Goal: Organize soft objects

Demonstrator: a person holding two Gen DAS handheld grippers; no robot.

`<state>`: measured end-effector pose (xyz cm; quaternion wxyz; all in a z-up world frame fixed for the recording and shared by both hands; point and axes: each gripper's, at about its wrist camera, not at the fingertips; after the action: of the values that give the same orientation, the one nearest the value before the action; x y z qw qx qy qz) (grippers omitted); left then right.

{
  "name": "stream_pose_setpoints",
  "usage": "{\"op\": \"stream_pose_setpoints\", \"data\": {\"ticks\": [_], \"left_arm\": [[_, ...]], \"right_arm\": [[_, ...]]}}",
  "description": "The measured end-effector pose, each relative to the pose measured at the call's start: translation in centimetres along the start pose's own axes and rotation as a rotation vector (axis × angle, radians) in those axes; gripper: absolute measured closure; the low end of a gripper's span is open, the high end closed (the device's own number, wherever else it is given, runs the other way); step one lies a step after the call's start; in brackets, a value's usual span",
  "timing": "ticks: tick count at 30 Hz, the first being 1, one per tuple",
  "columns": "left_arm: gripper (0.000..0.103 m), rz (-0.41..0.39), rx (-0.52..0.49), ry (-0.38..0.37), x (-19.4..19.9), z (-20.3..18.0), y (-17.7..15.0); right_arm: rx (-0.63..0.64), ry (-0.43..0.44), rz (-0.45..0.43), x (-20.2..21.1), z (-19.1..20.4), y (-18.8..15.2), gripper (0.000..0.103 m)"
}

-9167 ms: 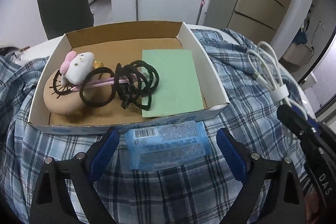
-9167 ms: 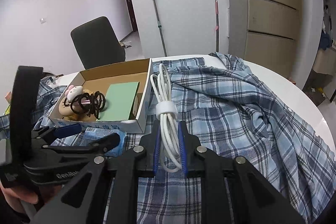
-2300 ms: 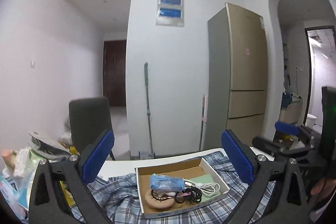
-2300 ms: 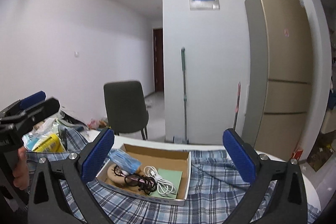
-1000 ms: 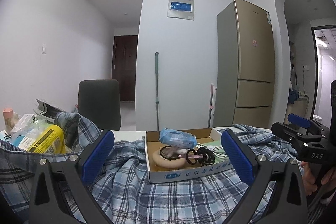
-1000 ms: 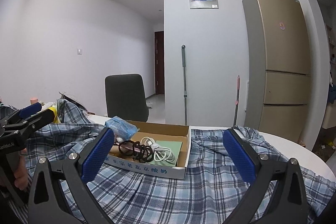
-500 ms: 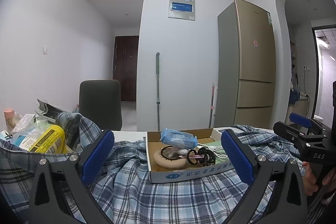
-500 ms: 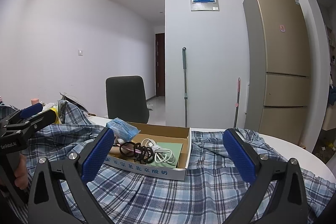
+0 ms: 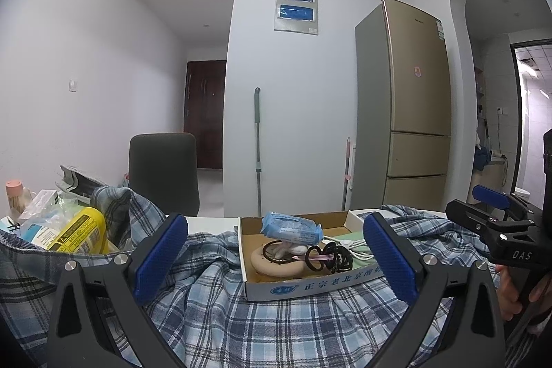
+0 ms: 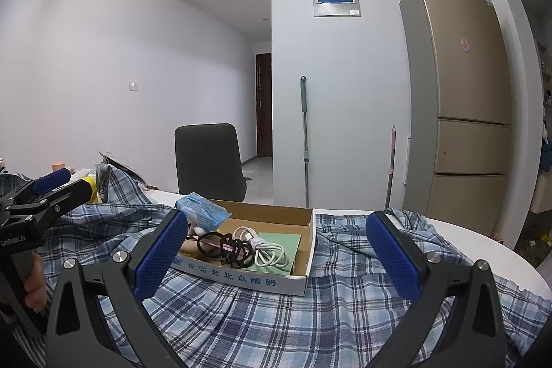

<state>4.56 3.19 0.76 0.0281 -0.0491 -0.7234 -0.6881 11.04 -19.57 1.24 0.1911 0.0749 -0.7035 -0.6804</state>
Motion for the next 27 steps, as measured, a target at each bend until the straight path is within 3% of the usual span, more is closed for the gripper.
{"op": "stream_pose_setpoints", "data": {"ticks": [27], "left_arm": [[0.0,0.006,0.009,0.011,-0.13,0.56,0.08]], "right_arm": [[0.004,-0.011,0.017,-0.57,0.04,-0.31,0.0]]}}
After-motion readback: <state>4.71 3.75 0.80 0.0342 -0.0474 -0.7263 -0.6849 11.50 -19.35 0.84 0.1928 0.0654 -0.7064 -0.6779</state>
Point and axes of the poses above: each gripper's, at about its wrist camera, not at the fingertips, and x roughly against the way its jaws point, z to its left, y to its top, and after that the axes turned 2 degrees about -z, right-handed
